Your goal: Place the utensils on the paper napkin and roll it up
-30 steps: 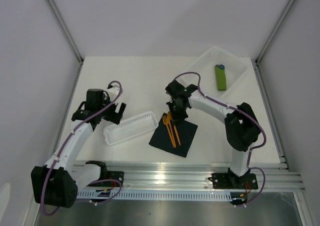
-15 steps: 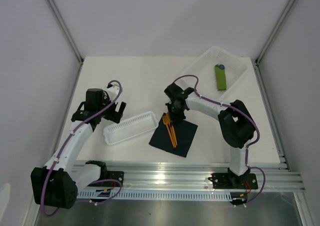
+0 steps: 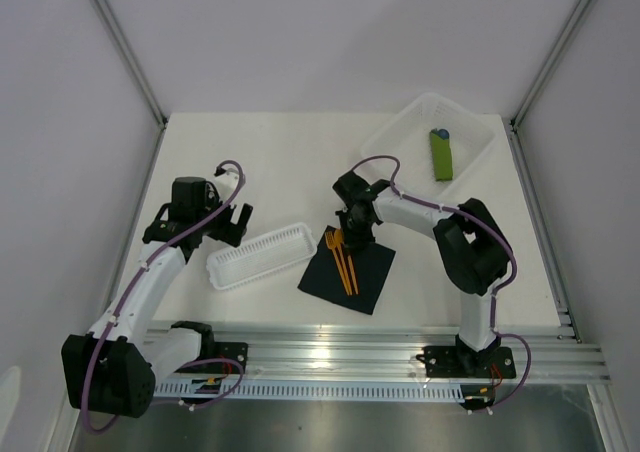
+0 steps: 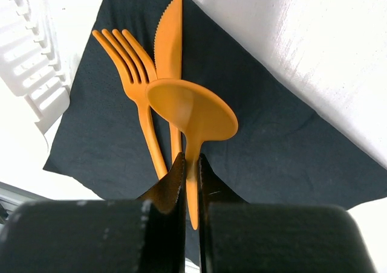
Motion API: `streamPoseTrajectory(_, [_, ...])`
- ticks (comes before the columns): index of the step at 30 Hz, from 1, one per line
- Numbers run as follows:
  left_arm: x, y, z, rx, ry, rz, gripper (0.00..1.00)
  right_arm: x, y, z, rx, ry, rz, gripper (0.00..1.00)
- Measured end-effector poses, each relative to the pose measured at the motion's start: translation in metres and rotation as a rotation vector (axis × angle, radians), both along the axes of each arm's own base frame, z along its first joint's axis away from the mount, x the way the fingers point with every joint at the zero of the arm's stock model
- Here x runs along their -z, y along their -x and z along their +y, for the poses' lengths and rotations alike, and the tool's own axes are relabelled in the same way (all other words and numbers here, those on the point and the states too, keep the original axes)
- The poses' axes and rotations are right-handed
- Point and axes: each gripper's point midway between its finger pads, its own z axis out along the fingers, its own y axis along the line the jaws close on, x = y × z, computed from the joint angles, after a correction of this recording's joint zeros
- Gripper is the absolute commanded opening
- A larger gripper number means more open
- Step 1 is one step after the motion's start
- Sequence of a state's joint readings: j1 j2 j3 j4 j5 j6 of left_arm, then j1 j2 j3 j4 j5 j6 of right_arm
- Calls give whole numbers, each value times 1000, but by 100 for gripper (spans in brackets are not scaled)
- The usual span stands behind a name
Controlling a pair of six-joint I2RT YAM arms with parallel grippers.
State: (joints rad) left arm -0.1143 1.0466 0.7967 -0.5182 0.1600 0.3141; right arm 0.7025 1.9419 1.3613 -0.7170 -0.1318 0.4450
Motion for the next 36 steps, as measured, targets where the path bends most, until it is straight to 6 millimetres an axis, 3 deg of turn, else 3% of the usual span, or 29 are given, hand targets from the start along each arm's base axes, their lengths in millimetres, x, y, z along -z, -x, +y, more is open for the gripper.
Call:
streamPoseTrajectory(17, [0, 0, 0, 1, 1, 0, 95, 12, -2, -1, 6, 12, 15, 0])
streamPoseTrajectory(27, [0, 0, -1, 2, 2, 1, 95, 12, -2, 0, 4, 5, 20, 12])
streamPoseTrajectory(36, [0, 0, -1, 3, 3, 1, 95, 13, -2, 1, 8, 3, 21, 16])
